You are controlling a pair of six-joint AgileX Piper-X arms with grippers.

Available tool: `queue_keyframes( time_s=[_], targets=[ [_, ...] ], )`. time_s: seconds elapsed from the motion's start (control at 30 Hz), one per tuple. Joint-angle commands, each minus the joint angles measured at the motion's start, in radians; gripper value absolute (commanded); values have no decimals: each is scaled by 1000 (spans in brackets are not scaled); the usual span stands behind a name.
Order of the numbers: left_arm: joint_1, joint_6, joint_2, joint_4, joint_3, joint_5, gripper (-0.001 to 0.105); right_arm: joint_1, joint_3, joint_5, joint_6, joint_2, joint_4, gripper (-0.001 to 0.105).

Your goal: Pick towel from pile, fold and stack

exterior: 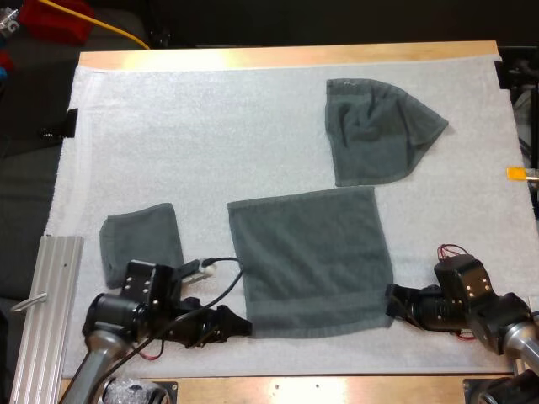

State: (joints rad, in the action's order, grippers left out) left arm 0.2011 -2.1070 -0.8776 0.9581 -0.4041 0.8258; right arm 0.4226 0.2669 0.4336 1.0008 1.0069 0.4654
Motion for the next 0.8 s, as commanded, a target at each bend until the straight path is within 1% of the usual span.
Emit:
queue_keyframes(
  time_s=[0.0, 0.1, 0.23, 0.53, 0.77],
  targets=[
    [10, -21, -14, -44, -4, -22, 63, 1, -5, 15, 13, 5, 10, 0],
    [23, -28, -64, -131, -4, -51, 63, 1, -5, 20, 13, 5, 10, 0],
    [23, -28, -136, -193, -4, -50, 63, 1, -5, 28, 13, 5, 10, 0],
    [23, -28, -326, -283, -4, -42, 63, 1, -5, 34, 13, 5, 10, 0],
    [23, -27, -433, -316, -4, -32, 63, 1, -5, 34, 13, 5, 10, 0]
  ],
)
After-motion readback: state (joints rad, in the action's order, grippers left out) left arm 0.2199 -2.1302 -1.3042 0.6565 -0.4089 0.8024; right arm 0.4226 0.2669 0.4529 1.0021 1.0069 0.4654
